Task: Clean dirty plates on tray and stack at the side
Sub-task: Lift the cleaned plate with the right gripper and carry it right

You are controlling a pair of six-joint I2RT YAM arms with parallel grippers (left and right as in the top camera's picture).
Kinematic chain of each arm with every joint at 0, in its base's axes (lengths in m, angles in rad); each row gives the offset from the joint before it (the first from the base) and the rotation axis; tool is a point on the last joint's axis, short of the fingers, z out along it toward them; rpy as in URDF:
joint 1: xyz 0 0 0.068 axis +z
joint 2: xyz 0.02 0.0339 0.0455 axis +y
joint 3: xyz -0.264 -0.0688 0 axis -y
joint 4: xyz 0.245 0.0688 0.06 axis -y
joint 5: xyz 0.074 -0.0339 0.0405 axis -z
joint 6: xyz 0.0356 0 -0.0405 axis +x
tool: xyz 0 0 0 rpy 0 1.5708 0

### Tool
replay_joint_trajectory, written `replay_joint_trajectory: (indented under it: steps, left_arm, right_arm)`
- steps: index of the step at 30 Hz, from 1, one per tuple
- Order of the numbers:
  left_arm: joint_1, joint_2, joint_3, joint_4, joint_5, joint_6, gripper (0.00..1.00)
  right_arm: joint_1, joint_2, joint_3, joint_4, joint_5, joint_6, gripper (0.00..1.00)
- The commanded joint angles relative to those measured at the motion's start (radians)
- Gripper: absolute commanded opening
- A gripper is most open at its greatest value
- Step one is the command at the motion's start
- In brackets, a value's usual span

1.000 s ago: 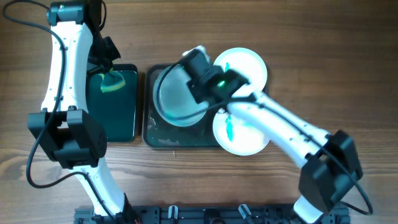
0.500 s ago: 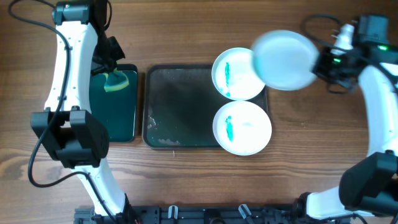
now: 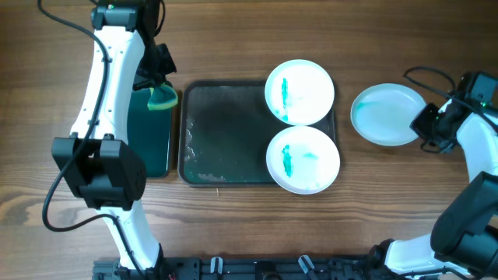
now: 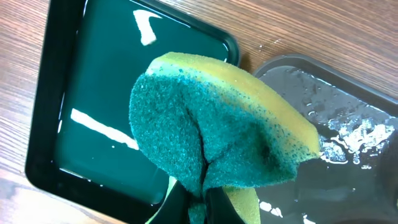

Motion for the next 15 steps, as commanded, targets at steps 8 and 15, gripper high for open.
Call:
replay_joint_trajectory:
  steps: [8, 15]
  left_arm:
    - [-0.065, -0.024, 0.019, 0.036, 0.003, 0.008, 0.04]
    - [-0.093, -0.022, 0.019, 0.046, 0.055, 0.009, 0.04]
  right_arm:
    - [0.019, -0.098, 0.098, -0.246, -0.291, -0.018, 0.39]
    - [0.247, -0.137, 0.081, -0.409, -0.357, -0.153, 0.39]
